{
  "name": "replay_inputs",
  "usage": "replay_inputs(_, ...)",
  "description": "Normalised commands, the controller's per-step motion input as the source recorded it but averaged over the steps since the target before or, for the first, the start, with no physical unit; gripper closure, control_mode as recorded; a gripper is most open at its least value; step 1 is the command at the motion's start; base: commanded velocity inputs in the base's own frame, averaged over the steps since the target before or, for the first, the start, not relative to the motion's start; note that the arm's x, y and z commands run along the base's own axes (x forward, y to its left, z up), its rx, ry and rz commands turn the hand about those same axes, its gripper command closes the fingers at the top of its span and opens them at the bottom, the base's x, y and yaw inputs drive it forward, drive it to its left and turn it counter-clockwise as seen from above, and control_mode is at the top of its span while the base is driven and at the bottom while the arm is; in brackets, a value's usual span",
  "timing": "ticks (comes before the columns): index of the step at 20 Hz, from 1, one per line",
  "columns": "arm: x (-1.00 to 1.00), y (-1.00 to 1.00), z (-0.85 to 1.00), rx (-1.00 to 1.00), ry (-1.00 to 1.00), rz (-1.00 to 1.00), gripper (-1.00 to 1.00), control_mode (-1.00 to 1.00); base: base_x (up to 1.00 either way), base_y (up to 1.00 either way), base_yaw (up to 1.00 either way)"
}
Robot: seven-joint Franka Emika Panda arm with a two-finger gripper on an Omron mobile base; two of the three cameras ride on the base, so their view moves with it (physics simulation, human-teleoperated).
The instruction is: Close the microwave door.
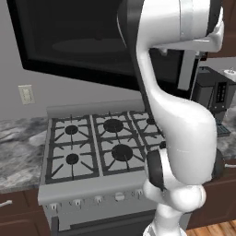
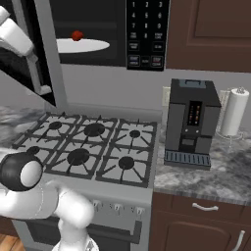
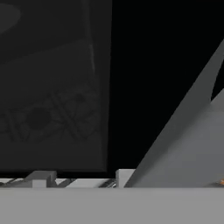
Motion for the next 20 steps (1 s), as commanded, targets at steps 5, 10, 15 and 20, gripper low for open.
replay_inputs(5,1.0,-0.94,-0.11,0.14,0.01,0.11,-1.0,-1.0,0.0,0.0,0.0)
replay_inputs(10,0.95,-0.84,-0.18,0.16,-0.01,0.1,-1.0,-1.0,0.0,0.0,0.0)
replay_inputs(15,0.66,-0.54,-0.17,0.16,-0.09,0.07,-1.0,-1.0,0.0,0.0,0.0)
replay_inputs(20,0.5,-0.2,-0.01,0.04,-0.09,0.01,-1.0,-1.0,0.0,0.0,0.0)
